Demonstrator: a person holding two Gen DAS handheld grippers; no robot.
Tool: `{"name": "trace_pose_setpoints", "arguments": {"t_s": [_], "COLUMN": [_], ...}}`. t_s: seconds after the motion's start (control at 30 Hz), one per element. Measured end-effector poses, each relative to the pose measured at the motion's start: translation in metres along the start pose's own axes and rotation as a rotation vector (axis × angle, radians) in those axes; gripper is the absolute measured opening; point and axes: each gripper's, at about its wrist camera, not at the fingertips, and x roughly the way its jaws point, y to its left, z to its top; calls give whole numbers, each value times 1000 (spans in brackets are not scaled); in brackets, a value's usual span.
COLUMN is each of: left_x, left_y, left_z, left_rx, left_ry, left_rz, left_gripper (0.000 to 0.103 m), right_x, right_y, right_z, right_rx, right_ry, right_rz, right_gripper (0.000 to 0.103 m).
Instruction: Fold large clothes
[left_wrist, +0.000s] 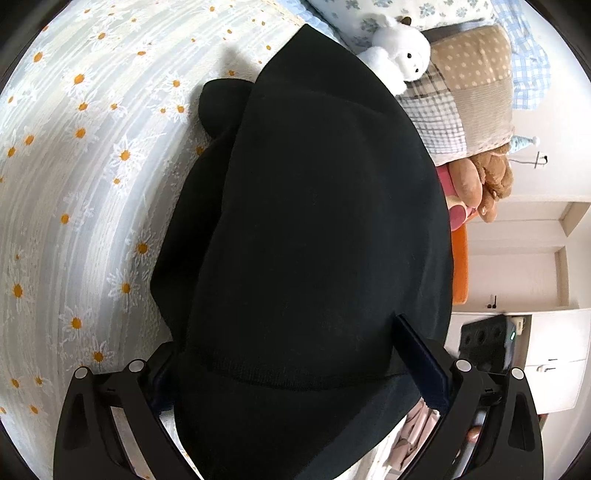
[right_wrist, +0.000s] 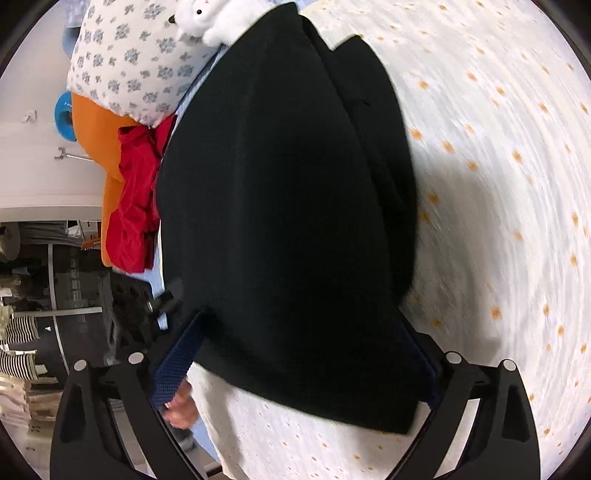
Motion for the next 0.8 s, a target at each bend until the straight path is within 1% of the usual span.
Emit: {"name": "trace_pose_setpoints", "arguments": {"t_s": [0.07,0.13,0.2,0.23,0.27,0.3,0.33,0.37,0.4,0.43,0.47,0.5,0.53,0.57,0.63,0.67,0.7,0.77,0.8], "left_x": [1,1,3,4,4,5,6,8,9,9,7,4,2,-4,-14,-20,-23,-30,-39], "left_y": [0,0,-6,-8,-9,-12,-16,-21,-29,-35,-41,-45,-51,-59,-70,-77,-85,-107,-124], "left_z": [2,4,7,8,8,8,7,5,3,1,0,-1,-1,-3,-4,-4,-4,-4,-7], "left_rx": [-4,-20,-8,0,4,9,19,41,80,105,117,122,135,149,121,94,96,134,156], "left_ry": [6,14,15,13,10,2,-4,-12,-21,-29,-41,-48,-55,-74,-114,-140,-150,-165,-193], "left_rz": [3,14,45,62,75,97,125,164,212,237,257,270,287,301,309,316,328,342,338], "left_gripper": [100,100,100,100,100,100,99,98,96,87,80,75,66,54,43,40,40,38,38], "right_x": [4,9,17,19,18,17,15,14,14,14,13,12,12,11,8,5,2,-12,-21], "right_y": [4,8,12,14,18,20,22,22,23,25,25,28,32,36,48,57,63,85,93], "right_z": [11,22,27,27,27,27,25,25,24,24,22,20,19,17,13,11,11,10,9], "right_rx": [-2,-2,-5,-18,-48,-66,-91,-98,-114,-132,-145,-169,-181,-199,-224,-241,-248,-291,-306], "right_ry": [-21,-39,-32,-36,-43,-53,-62,-59,-56,-62,-70,-79,-87,-96,-118,-121,-130,-151,-168], "right_rz": [-47,-68,-89,-100,-116,-125,-106,-85,-82,-86,-85,-90,-97,-101,-100,-90,-86,-76,-78], "right_gripper": [95,95,95,93,87,71,56,51,43,38,36,32,30,29,26,26,26,25,25]}}
